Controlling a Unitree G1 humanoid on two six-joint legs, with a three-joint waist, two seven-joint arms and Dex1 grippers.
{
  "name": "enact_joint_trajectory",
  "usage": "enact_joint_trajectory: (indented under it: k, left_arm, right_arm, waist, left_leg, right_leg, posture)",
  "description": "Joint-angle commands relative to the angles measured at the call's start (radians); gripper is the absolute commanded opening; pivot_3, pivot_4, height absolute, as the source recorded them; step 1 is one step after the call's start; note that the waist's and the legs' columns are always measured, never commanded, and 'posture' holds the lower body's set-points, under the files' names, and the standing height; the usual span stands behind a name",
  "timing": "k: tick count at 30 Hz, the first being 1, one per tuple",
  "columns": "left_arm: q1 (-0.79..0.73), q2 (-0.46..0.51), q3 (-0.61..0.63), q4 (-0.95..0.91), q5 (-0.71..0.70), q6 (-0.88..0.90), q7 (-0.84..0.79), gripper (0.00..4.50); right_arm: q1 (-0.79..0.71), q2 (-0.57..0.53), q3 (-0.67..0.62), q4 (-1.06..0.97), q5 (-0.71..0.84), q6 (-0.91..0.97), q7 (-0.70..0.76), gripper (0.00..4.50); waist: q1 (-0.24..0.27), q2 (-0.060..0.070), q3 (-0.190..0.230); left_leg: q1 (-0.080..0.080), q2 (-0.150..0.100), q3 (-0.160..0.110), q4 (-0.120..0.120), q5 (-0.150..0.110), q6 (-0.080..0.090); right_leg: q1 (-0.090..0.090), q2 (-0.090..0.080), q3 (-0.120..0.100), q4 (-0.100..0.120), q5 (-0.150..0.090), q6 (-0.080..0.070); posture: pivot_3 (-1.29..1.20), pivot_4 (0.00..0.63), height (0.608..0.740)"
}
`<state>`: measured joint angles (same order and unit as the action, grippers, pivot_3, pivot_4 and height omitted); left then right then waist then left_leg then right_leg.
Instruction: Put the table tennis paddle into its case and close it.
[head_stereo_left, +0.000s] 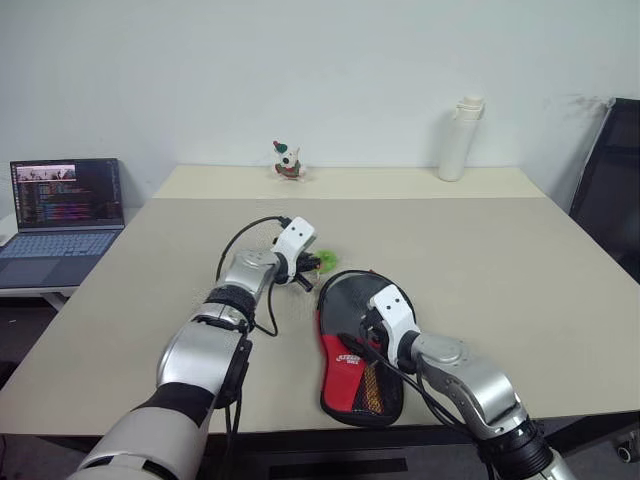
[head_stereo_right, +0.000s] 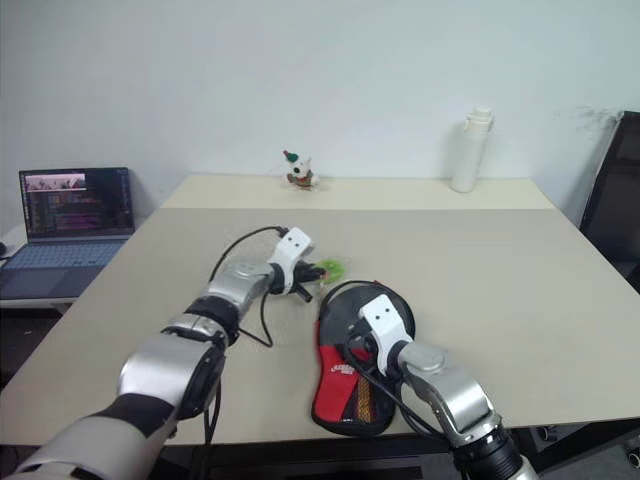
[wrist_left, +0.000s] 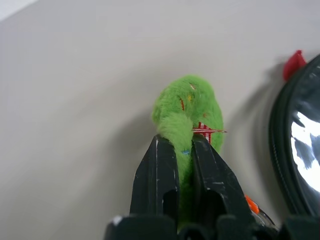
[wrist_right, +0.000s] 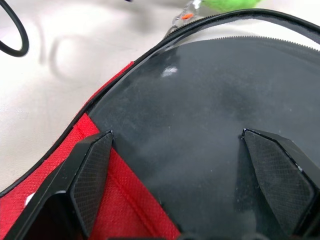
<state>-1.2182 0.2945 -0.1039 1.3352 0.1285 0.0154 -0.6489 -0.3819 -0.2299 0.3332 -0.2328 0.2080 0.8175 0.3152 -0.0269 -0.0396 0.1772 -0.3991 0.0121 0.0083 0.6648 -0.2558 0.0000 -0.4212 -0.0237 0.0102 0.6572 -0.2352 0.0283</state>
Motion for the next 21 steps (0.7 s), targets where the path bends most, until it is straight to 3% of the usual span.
enact_joint_trajectory:
  k: [1,13,21]
  left_arm:
    - [-0.063,-0.018,-0.007,0.005,0.044,-0.043,0.082,0.03]
    - [-0.126,-0.094,-0.070,0.032,0.198,-0.117,0.220,0.03]
    - [-0.188,-0.163,-0.181,0.040,0.344,-0.215,0.301,0.03]
  right_arm:
    - [0.048,-0.004,0.011,0.005,-0.013,0.072,-0.007,4.50]
    - [0.090,0.015,0.018,-0.061,-0.017,0.145,-0.028,4.50]
    - [0.123,0.031,0.030,-0.106,-0.022,0.182,-0.037,4.50]
  waist:
    - [0.000,0.000,0.000]
    - [0.000,0.000,0.000]
    - [0.001,0.000,0.000]
  left_leg:
    - [0.000,0.000,0.000,0.000,0.000,0.000]
    - [0.000,0.000,0.000,0.000,0.000,0.000]
    - [0.000,-0.001,0.000,0.000,0.000,0.000]
  right_leg:
    - [0.000,0.000,0.000,0.000,0.000,0.000]
    - [0.000,0.000,0.000,0.000,0.000,0.000]
    - [0.000,0.000,0.000,0.000,0.000,0.001]
  posture:
    - [0.00,0.150,0.740]
    - [0.00,0.150,0.740]
    - [0.00,0.150,0.740]
